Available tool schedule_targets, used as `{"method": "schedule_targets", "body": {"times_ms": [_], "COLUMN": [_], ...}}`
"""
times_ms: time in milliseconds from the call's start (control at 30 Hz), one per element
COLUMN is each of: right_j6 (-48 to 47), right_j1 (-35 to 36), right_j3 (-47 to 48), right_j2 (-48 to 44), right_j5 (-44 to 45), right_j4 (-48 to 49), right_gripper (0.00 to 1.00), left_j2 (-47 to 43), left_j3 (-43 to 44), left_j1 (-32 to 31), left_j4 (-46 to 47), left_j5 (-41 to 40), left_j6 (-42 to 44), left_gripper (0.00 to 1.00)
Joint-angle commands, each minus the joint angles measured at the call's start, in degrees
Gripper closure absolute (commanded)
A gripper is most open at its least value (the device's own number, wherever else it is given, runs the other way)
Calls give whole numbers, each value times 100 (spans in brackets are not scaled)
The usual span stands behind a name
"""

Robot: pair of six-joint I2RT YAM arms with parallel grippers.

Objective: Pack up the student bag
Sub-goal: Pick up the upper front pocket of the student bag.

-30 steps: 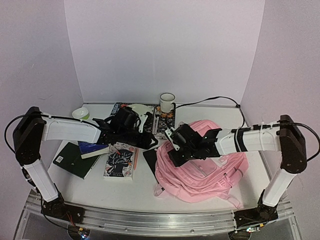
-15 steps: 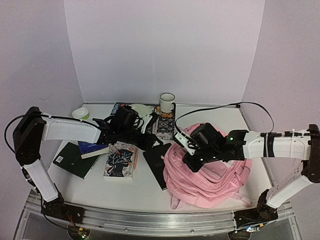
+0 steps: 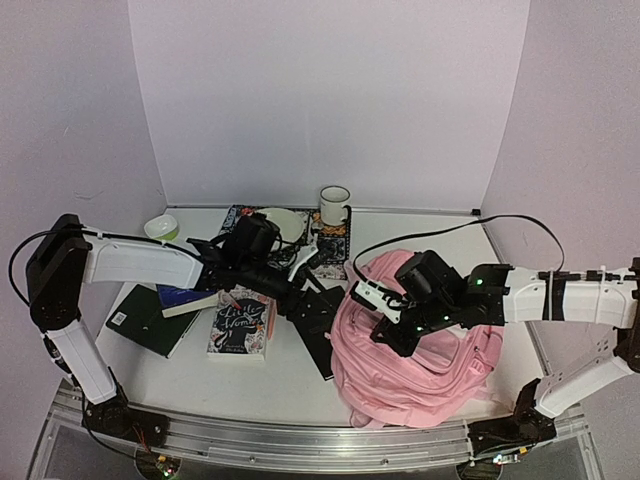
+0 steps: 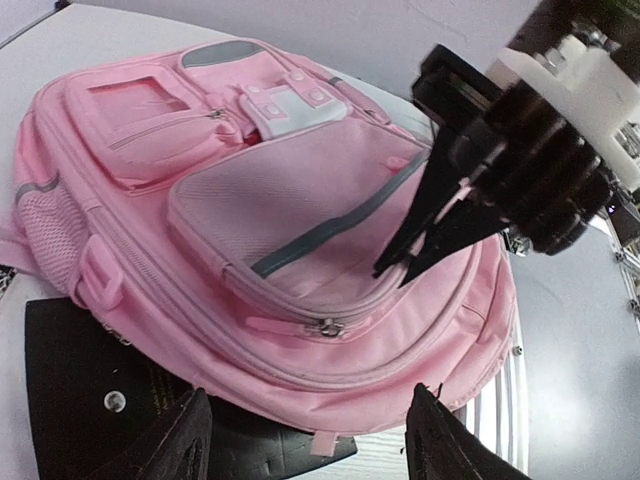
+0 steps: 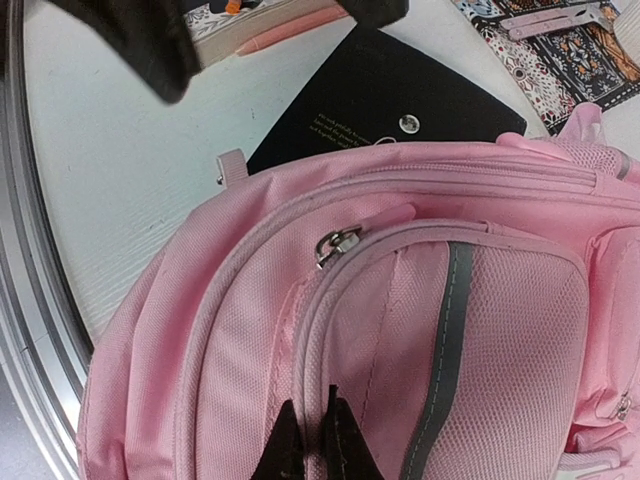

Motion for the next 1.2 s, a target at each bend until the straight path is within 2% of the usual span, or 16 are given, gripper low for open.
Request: {"method": "schedule_targets", "body": {"times_ms": [0, 333, 700, 1167], "right_j6": [-193, -106, -37, 255], "right_j1": [14, 17, 16, 14], "right_j3": [46, 20, 33, -480], "right_j2": [-273, -260, -309, -918], "right_j5": [-333, -506, -595, -265], "right_j4": [108, 229, 371, 1269], "right_gripper": [100, 100, 100, 100], "left_j2": [74, 492, 721, 381], "left_j3": [254, 478, 491, -416], "left_j1": [-335, -680, -707, -661], "left_j4": [207, 352, 522, 1783], "left_j5": [53, -569, -633, -462], "left_j6": [760, 1425, 1811, 1526], "left_gripper": [33, 42, 48, 49]}}
